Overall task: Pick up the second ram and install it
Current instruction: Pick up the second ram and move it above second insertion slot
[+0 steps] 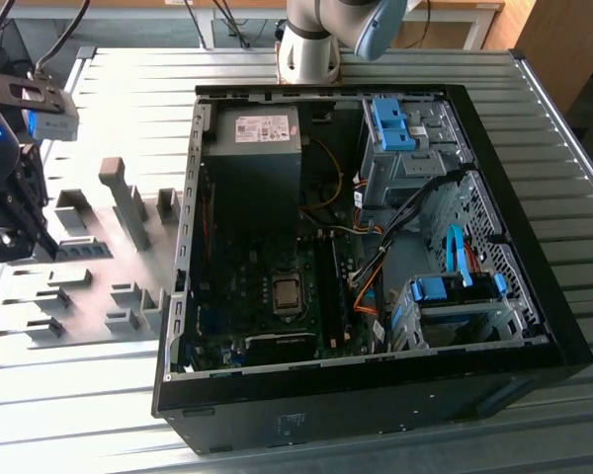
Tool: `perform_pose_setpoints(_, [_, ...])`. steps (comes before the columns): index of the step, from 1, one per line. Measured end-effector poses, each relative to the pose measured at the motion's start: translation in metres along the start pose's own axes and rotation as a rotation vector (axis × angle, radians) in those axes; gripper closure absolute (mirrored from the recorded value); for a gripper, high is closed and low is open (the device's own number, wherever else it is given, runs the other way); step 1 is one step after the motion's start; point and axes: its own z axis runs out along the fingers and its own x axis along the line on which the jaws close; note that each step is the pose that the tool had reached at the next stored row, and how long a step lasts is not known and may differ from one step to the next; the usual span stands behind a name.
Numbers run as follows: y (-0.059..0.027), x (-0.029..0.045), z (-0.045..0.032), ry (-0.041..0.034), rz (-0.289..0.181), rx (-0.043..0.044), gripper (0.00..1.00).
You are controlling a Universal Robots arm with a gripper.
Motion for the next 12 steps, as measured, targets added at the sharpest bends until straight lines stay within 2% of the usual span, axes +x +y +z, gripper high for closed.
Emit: perform_pose_setpoints(12, [0.0001, -0.0003, -0.0066, 0.0033, 0.0, -0.0001, 0.86])
